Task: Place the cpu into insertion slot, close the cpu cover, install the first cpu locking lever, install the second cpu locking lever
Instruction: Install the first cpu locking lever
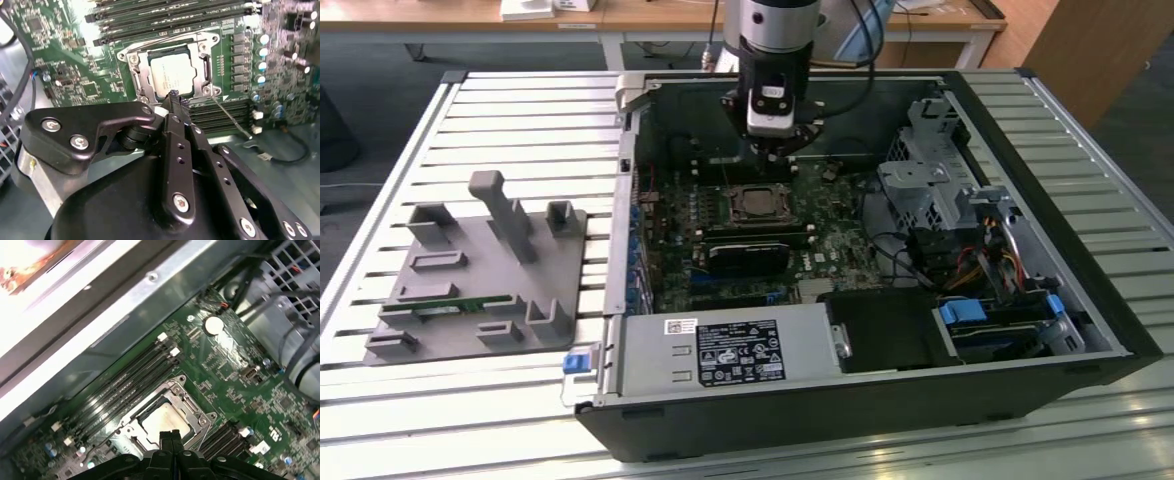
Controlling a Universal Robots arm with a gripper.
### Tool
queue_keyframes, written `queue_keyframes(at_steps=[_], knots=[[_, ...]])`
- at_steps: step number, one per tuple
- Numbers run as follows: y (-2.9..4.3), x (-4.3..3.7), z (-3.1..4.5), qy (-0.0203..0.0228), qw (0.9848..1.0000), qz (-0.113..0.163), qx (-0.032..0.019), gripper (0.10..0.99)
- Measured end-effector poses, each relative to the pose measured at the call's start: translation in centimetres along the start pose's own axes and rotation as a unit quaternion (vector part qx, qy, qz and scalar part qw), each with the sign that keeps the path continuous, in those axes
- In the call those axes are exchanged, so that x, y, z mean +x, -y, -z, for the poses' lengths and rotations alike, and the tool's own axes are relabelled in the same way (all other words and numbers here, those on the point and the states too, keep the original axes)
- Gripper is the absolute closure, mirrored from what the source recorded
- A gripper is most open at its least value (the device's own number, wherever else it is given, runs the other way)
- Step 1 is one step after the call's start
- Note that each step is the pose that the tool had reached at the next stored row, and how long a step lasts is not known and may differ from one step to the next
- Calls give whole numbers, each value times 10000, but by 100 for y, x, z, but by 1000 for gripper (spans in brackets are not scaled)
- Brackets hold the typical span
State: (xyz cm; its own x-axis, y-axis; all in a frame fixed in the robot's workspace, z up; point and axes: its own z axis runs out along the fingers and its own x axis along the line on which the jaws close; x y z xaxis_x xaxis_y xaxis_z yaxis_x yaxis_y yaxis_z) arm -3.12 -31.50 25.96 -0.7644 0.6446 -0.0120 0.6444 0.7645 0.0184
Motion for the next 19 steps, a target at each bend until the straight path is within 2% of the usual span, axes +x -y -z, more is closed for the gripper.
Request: queue_keyframes(at_steps=[5,10,15,19], knots=[[0,0,-1,-8,9990,457,-5,980],[0,0,-3,-17,9958,914,-11,980],[0,0,-6,-25,9907,1360,-16,980],[0,0,-8,-32,9851,1721,-20,980]])
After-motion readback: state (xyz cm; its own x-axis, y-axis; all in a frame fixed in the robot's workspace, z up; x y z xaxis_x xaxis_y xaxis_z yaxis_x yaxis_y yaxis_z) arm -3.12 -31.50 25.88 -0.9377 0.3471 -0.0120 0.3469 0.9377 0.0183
